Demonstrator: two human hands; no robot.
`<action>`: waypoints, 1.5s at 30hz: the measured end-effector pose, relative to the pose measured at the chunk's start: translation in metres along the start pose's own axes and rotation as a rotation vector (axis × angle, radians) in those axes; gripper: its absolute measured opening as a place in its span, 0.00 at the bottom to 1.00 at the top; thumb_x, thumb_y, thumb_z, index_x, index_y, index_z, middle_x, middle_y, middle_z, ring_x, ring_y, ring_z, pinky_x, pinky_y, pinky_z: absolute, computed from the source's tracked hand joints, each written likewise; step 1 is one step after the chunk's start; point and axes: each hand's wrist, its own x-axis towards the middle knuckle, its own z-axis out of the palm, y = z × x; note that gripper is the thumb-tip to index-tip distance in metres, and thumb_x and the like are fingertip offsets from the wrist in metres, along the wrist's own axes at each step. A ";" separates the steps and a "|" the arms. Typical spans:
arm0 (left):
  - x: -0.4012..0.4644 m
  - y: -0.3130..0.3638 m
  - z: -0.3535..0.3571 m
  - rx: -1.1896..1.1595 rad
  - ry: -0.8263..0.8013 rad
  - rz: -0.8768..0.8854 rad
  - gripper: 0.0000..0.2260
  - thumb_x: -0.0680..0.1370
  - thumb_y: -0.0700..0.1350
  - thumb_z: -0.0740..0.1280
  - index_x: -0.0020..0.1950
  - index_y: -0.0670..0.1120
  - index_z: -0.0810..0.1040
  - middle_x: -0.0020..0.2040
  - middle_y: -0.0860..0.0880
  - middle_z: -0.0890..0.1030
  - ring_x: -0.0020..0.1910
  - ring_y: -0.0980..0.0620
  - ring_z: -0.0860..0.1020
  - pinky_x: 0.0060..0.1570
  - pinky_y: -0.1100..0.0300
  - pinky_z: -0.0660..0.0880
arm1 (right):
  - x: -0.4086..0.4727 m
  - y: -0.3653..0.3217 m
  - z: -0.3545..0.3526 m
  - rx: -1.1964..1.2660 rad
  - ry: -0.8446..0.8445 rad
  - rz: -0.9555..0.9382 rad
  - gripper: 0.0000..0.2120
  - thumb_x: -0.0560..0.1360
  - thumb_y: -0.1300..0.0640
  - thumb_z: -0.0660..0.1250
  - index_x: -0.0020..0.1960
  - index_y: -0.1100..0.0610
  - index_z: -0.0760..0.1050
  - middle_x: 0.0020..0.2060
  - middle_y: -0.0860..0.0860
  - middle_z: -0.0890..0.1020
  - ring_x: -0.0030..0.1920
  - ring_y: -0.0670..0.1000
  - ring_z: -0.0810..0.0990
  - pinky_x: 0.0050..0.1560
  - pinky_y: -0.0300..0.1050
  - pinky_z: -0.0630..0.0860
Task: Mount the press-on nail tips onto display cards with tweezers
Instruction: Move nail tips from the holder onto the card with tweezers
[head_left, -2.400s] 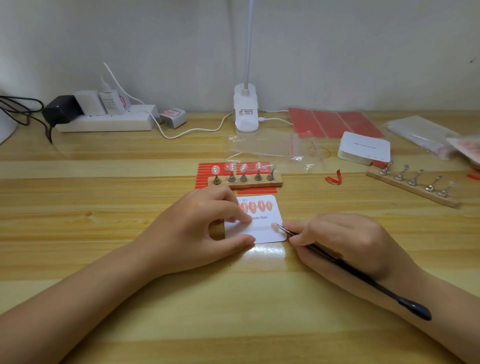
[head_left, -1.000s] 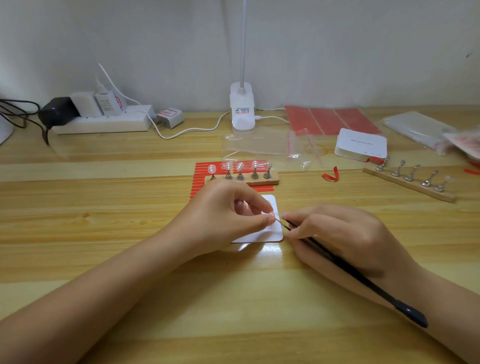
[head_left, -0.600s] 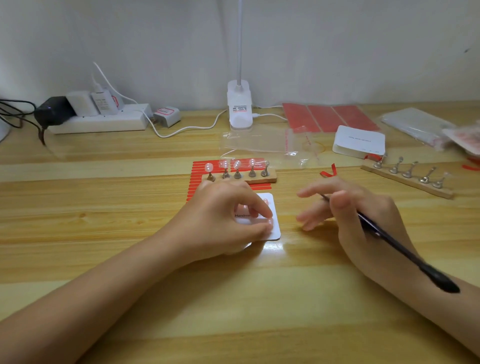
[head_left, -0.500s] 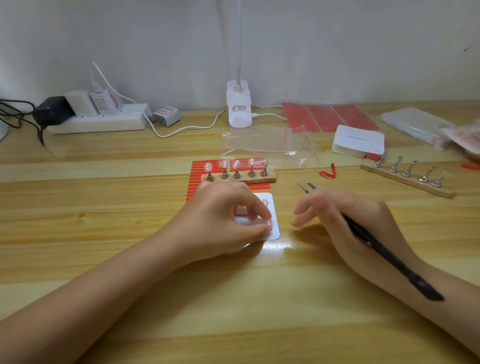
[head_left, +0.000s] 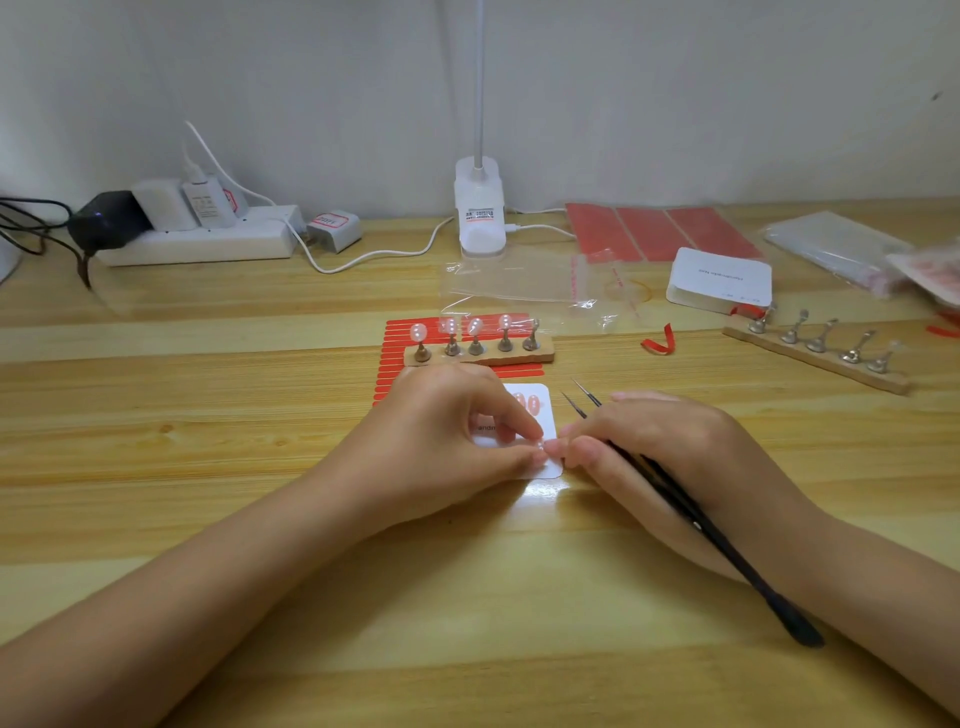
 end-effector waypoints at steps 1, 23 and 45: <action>0.000 -0.001 0.000 -0.010 -0.004 -0.003 0.05 0.67 0.47 0.75 0.41 0.53 0.84 0.37 0.57 0.79 0.39 0.63 0.75 0.39 0.72 0.67 | 0.000 0.000 0.000 0.016 0.003 0.003 0.20 0.79 0.49 0.55 0.43 0.57 0.81 0.33 0.50 0.82 0.35 0.54 0.79 0.42 0.48 0.72; 0.001 -0.005 0.000 -0.050 -0.041 -0.065 0.08 0.65 0.52 0.74 0.42 0.61 0.83 0.34 0.64 0.73 0.34 0.64 0.71 0.33 0.70 0.62 | 0.004 -0.004 0.000 -0.069 0.018 -0.133 0.24 0.81 0.48 0.50 0.44 0.58 0.82 0.37 0.49 0.82 0.38 0.49 0.79 0.46 0.44 0.72; -0.014 -0.023 -0.023 0.161 -0.038 0.115 0.15 0.66 0.58 0.72 0.50 0.55 0.83 0.36 0.54 0.74 0.36 0.63 0.71 0.37 0.61 0.60 | 0.004 -0.008 -0.012 0.381 -0.002 0.169 0.04 0.76 0.48 0.59 0.45 0.44 0.73 0.44 0.49 0.84 0.46 0.46 0.83 0.45 0.47 0.76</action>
